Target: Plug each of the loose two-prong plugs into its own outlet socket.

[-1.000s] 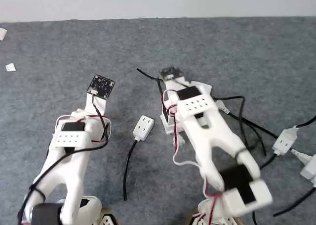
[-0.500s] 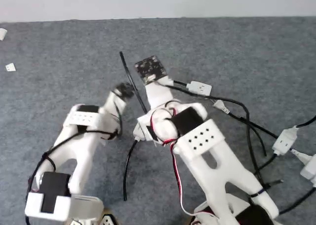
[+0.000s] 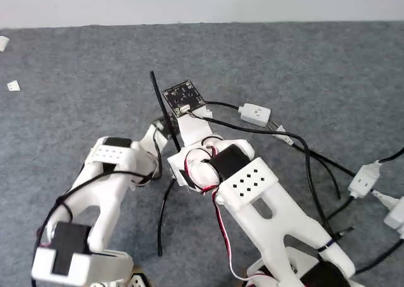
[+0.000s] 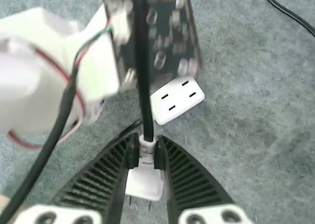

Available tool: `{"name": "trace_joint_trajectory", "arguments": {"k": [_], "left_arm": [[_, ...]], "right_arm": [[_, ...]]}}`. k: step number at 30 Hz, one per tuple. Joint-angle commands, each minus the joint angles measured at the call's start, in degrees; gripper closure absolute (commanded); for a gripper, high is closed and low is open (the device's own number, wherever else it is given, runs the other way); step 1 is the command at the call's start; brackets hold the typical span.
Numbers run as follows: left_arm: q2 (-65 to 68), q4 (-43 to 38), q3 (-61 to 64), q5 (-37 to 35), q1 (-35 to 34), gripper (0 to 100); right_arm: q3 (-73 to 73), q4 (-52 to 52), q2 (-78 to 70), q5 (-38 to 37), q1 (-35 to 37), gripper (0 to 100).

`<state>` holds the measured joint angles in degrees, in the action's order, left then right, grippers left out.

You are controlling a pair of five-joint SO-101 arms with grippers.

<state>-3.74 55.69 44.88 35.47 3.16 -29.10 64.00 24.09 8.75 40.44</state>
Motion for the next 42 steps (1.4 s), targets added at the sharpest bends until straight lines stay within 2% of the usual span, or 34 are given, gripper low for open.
{"name": "trace_joint_trajectory", "arguments": {"k": [1, 7, 12, 16, 21, 42], "left_arm": [[-11.08, -4.92, 8.04, 2.81, 1.93, 99], [-19.69, -9.76, 15.25, 2.29, 2.20, 99], [-19.69, -13.98, 15.69, -5.54, 1.41, 99], [-19.69, -16.79, 15.69, -9.23, -0.09, 99], [-20.22, -16.97, 16.66, -9.05, 0.00, 99], [-20.31, -16.70, 16.75, -7.65, -0.18, 99]], "right_arm": [[0.26, -1.80, 1.71, 0.70, 0.13, 99.1], [0.35, -2.33, 1.71, 3.69, -1.80, 99.1], [-0.70, -6.29, 1.63, 8.26, -5.67, 99.1], [-4.04, -14.90, -0.57, 11.60, -8.84, 99.1], [-6.15, -23.69, -5.85, 13.27, -9.89, 99.1], [-6.24, -29.93, -13.14, 13.36, -10.15, 99.1]]}}
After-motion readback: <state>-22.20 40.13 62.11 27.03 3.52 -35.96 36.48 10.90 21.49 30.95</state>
